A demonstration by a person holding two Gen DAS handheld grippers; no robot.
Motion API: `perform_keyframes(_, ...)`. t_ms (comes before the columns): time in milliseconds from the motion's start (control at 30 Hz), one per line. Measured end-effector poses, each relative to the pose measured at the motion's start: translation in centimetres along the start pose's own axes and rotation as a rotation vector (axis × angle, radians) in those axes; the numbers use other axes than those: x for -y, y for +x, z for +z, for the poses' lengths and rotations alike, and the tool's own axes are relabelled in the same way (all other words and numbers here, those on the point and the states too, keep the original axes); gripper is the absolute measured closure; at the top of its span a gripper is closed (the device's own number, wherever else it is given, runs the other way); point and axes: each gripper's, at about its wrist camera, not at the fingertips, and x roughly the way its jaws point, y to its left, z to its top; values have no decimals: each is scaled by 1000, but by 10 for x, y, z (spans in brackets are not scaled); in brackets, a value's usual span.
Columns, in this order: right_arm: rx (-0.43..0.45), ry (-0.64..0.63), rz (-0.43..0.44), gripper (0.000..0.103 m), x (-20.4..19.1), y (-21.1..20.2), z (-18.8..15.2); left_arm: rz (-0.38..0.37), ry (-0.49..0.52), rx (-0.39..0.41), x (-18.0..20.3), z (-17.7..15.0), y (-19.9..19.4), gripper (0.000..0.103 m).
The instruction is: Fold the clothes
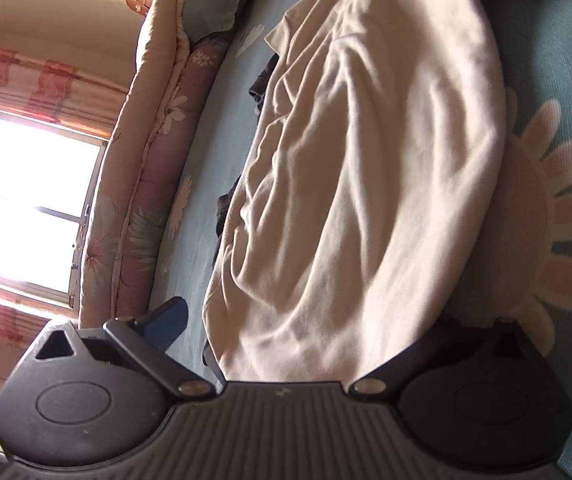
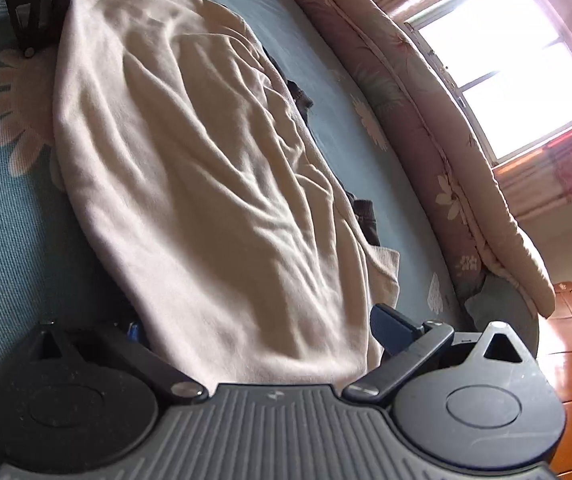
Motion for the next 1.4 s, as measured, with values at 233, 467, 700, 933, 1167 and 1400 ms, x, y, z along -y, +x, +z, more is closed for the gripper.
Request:
perform_keyframes(233, -15, -82, -80, 0, -19, 2, 8, -48, 185, 12, 43, 10, -6, 100)
perform_keyframes(467, -19, -61, -76, 1, -18, 2, 7, -28, 160, -7, 52, 13, 1, 103)
perform_keyframes(700, -16, -51, -65, 24, -28, -5, 5, -29, 122, 3, 49, 14, 4, 103)
perform_keyframes(933, -29, -220, -25, 93, -68, -7, 5, -34, 118, 9, 46, 16, 5, 103)
perform_keyframes(1167, -15, -209, -106, 93, -79, -8, 3, -20, 101, 14, 46, 14, 0, 103)
perform_keyframes(1400, -35, -283, -76, 95, -80, -10, 8, -21, 95, 25, 41, 11, -4, 103)
